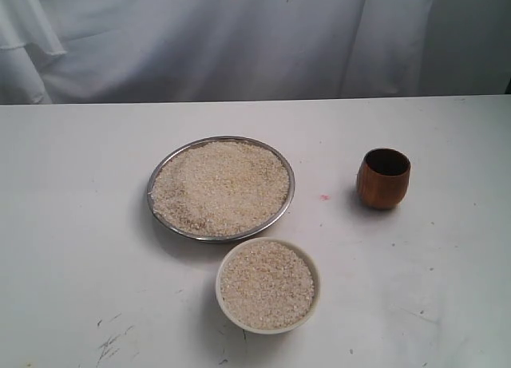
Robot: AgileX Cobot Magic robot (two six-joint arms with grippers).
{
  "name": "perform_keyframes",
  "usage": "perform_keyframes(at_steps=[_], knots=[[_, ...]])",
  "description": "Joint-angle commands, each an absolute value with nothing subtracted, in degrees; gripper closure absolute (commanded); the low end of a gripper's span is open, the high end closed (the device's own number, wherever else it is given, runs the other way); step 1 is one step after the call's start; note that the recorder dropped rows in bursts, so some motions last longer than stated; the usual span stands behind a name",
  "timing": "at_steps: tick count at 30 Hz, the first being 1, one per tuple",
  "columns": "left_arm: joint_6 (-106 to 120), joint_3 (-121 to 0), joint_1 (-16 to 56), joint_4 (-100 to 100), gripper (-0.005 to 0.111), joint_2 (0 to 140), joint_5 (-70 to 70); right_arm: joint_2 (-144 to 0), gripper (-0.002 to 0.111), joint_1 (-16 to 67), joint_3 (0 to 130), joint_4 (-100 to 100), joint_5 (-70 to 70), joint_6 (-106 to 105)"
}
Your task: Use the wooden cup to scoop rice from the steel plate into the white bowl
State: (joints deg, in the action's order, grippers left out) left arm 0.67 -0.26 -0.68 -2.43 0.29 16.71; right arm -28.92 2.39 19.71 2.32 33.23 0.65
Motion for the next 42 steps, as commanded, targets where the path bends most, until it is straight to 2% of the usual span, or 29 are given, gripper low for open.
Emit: perform_keyframes(at_steps=[1,13,18,25,32,42], knots=[[0.5,0.0,-0.6,-2.5,0.107,0.0,16.3,-40.2,0.092,2.3,23.1,-3.6,40.0,0.6],[0.5,0.0,-0.6,-2.5,0.107,0.0,16.3,-68.3,0.092,2.3,23.8,-15.9,50.5,6.8],[0.5,0.0,-0.6,-2.5,0.107,0.0,16.3,-75.9,0.092,2.3,23.8,-25.7,51.1,10.4],[0.5,0.0,-0.6,-2.5,0.107,0.0,16.3,-85.1,0.092,2.3,23.8,-29.7,51.2,10.7],[0.5,0.0,-0.6,-2.5,0.107,0.0,16.3,-91.9,0.092,2.3,23.8,-33.6,51.8,11.0],[0.5,0.0,-0.6,-2.5,0.107,0.0,16.3,-92.1,0.092,2.3,23.8,-33.7,53.3,15.6]])
